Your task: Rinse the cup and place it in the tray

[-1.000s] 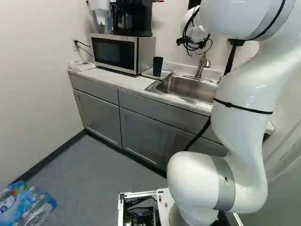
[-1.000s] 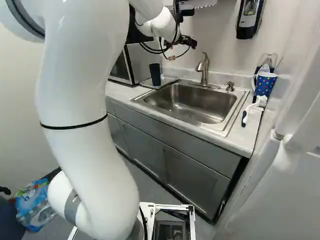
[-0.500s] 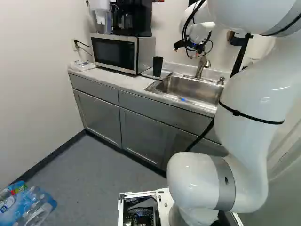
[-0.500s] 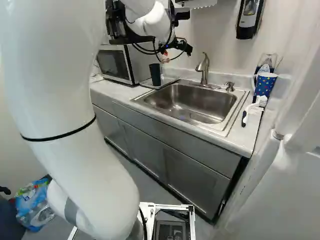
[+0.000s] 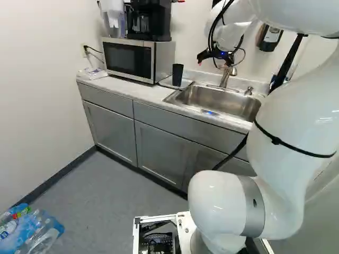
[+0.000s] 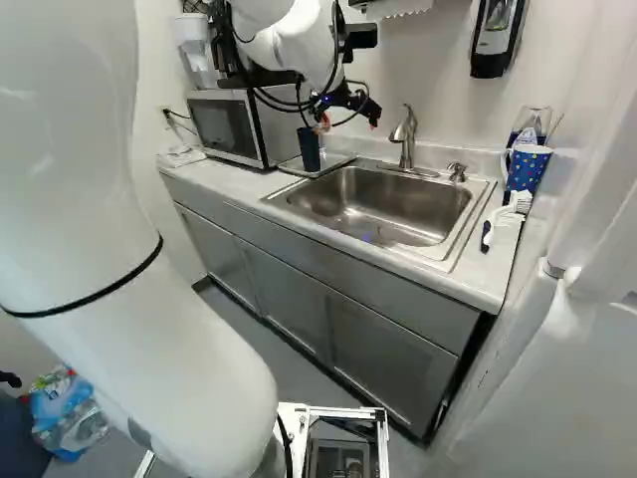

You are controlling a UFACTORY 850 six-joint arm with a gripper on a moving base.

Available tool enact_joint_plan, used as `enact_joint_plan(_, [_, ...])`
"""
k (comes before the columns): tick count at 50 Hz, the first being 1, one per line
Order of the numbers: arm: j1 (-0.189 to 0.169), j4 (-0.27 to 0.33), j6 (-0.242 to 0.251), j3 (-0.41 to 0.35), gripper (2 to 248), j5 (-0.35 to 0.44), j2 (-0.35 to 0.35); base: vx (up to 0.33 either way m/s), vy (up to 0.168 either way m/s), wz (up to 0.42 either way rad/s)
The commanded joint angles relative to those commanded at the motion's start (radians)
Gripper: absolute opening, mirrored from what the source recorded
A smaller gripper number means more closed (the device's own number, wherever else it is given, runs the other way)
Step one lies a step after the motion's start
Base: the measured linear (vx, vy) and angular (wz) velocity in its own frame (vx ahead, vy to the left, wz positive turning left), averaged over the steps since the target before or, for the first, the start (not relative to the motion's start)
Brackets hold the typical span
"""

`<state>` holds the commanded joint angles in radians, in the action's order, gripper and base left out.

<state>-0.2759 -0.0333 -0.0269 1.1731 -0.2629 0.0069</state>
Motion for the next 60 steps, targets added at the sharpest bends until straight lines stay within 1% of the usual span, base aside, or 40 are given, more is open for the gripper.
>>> enact_joint_plan(15, [-0.008,0.0,0.0,-0.047,247,-0.087,0.047,0.0,0.0,0.0])
enact_joint_plan(22, [-0.01,0.0,0.0,-0.057,247,-0.087,0.058,0.0,0.0,0.0])
enact_joint_plan(60, [-0.01,0.0,0.0,-0.057,247,-0.087,0.058,0.0,0.0,0.0])
